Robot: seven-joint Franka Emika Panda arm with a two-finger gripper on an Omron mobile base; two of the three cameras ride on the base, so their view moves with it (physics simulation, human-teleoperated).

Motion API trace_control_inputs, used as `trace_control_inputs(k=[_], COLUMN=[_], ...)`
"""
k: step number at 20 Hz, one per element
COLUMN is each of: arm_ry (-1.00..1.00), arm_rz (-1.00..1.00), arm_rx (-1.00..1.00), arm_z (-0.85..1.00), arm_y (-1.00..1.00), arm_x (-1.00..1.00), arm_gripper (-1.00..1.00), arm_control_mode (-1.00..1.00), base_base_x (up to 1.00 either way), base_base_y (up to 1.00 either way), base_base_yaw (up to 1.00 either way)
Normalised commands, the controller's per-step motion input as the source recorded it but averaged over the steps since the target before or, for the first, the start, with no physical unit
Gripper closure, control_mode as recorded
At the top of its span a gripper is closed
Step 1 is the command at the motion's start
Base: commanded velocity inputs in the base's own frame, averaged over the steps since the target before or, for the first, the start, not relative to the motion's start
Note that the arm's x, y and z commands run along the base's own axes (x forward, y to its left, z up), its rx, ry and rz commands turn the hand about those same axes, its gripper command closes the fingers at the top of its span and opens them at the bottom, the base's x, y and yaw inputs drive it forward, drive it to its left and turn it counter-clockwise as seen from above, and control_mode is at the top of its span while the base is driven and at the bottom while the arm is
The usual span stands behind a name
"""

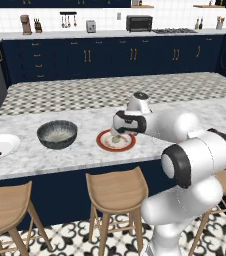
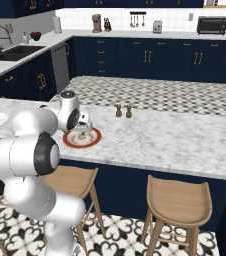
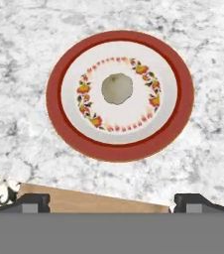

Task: Pick the chicken drumstick and garlic from their plates and place them in the bowl. Then put the bowl in the fridge.

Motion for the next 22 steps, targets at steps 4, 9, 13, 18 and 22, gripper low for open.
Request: trace_control_inputs(k=[4, 9, 13, 18, 22], arm_ry=[0.00, 0.00, 0.01, 0.02, 0.00], arm_rz=[-0.01, -0.02, -0.02, -0.02, -0.03], arm_rx=[0.00, 0.00, 0.00, 0.00, 0.00], arm_z=[-0.29, -0.29, -0.30, -0.38, -0.27], arm_y=[0.11, 0.16, 0.02, 0.00, 0.00], arm_x=[0.59, 0.43, 0.31, 0.33, 0.42], arm_gripper=[-1.00, -1.00, -1.00, -1.00, -1.00], arm_control_mode=[-1.00, -1.00, -1.00, -1.00, -1.00], base_base_x=[0.00, 0.00, 0.00, 0.00, 0.00], base_base_y=[0.00, 0.00, 0.00, 0.00, 0.00], base_base_yaw=[0.00, 0.00, 0.00, 0.00, 0.00])
